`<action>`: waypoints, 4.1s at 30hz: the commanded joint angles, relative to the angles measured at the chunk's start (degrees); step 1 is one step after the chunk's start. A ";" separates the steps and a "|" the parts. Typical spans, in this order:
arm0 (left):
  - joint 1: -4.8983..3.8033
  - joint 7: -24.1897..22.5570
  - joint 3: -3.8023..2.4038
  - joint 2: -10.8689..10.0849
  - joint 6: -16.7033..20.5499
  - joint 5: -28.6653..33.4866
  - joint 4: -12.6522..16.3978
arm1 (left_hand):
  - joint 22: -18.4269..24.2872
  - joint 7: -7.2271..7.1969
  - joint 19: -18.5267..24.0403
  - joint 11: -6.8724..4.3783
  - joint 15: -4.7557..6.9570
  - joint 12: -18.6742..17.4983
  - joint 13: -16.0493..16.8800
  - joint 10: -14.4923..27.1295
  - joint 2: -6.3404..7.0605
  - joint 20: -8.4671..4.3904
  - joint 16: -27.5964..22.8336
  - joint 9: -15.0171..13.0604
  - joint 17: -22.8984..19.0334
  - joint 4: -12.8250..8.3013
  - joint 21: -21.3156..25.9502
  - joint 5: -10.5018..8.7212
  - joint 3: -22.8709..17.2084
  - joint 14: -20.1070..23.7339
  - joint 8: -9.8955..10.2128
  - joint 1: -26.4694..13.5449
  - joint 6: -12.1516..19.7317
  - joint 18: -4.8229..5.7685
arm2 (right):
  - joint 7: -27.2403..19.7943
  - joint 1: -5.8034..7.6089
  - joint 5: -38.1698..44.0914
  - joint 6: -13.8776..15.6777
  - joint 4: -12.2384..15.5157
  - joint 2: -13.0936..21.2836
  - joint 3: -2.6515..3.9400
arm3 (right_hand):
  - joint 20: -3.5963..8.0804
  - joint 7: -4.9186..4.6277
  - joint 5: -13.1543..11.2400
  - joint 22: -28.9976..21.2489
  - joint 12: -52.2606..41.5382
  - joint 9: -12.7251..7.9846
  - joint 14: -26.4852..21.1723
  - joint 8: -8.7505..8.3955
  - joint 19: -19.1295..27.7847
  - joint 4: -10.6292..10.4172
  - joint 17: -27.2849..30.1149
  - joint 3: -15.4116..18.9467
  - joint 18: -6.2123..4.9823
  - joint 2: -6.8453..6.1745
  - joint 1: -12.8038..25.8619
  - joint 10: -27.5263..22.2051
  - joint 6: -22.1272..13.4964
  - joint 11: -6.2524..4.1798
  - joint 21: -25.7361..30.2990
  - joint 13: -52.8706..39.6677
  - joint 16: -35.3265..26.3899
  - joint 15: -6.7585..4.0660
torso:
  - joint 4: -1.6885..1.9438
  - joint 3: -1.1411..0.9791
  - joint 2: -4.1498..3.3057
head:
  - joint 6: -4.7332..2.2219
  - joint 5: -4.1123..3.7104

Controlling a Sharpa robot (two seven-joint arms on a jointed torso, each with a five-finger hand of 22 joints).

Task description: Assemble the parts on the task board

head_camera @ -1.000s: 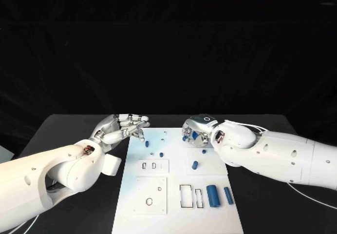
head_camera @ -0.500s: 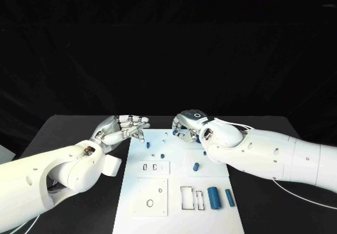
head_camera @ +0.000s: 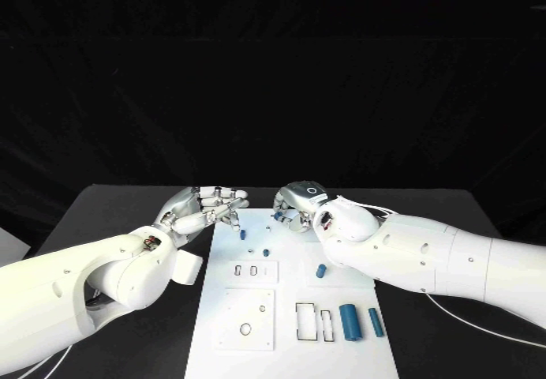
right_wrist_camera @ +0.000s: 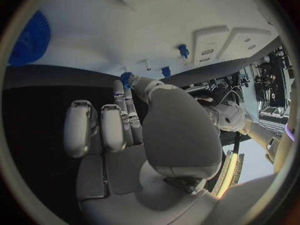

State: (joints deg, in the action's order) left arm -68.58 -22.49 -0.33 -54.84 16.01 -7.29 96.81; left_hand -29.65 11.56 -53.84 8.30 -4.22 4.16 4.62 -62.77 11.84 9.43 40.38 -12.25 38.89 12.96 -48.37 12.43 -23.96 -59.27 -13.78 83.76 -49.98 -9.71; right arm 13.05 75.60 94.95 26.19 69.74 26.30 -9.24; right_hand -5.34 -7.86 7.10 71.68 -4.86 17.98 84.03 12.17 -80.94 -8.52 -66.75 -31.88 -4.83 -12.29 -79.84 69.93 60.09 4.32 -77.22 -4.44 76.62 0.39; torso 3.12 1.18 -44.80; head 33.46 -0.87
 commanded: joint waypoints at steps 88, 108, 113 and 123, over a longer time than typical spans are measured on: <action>-0.40 -0.22 -0.03 -1.14 -1.59 0.14 -0.56 | -0.44 0.13 0.88 -0.11 0.07 0.17 0.14 0.19 -0.42 0.03 0.53 -0.27 0.12 -0.18 -0.91 -0.29 -0.73 0.66 0.20 0.18 0.16 -0.77 | 0.33 3.08 -24.17 -6.63 10.86 19.87 1.61 | -0.06 -1.01 2.88 9.05 -80.05 1.84 4.41 -1.64 -4.49 -7.90 -14.64 23.81 2.60 1.10 -5.70 15.54 -10.33 -0.41 -5.20 -78.68 10.14 -0.83 | -1.86 -0.87 0.25 | -0.39 1.48; -0.39 -0.21 -0.02 -0.79 -2.00 0.10 -1.25 | -0.50 0.08 0.93 -0.14 0.09 0.21 0.16 0.13 -0.46 0.02 0.59 -0.31 0.13 -0.23 -1.00 -0.27 -0.81 0.66 0.17 0.24 0.12 -0.78 | 1.98 1.30 -25.89 -6.13 6.87 15.21 1.22 | -0.91 -1.65 3.83 16.85 -85.14 2.85 5.59 1.39 -8.26 -7.86 -21.39 25.33 4.44 2.16 -4.43 20.07 -12.17 0.36 -11.57 -85.56 12.81 0.01 | -1.70 -0.62 0.25 | 0.34 1.64; -0.38 -0.18 -0.02 -0.78 -2.04 0.08 -1.34 | -0.59 0.04 1.00 -0.18 0.12 0.24 0.17 0.08 -0.51 0.01 0.66 -0.35 0.14 -0.30 -1.15 -0.25 -0.93 0.68 0.14 0.31 0.08 -0.80 | 2.21 0.93 -23.42 -5.46 6.21 14.44 1.19 | -0.95 -1.65 3.84 17.46 -85.14 2.90 5.64 1.59 -8.58 -7.75 -21.66 25.24 4.60 2.20 -4.65 20.07 -12.13 0.38 -12.07 -85.56 12.90 0.04 | -1.78 -0.65 0.26 | 0.32 1.74; -0.38 -0.10 -0.02 -0.73 -2.23 0.07 -1.45 | -0.59 0.04 1.00 -0.18 0.12 0.24 0.17 0.08 -0.51 0.01 0.66 -0.35 0.14 -0.30 -1.15 -0.25 -0.93 0.68 0.14 0.31 0.08 -0.80 | 2.86 0.65 -19.03 -3.80 5.62 13.76 1.17 | -1.01 -1.60 3.80 17.93 -85.14 3.03 5.66 2.09 -8.84 -7.68 -21.73 24.94 4.73 2.40 -5.04 20.07 -11.77 0.34 -12.45 -85.56 12.93 0.05 | -1.84 -0.66 0.32 | 0.48 1.81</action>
State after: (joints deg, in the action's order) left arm -68.91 -22.06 -0.30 -55.71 14.94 -7.30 95.31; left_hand -30.19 11.55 -53.24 8.30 -4.02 4.16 4.72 -62.77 11.61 9.62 40.86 -12.55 38.94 12.56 -49.37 12.43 -24.67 -59.07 -13.78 83.99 -49.97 -9.70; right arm 15.50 76.31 72.90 21.57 75.40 40.18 -8.07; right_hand -5.97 -9.59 10.64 74.93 -89.79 20.95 84.02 14.00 -84.00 -16.43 -74.93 -6.88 -1.26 -10.25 -84.74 84.17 48.33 4.64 -89.52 -74.95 89.37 0.19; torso 1.30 0.53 -44.49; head 33.91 0.93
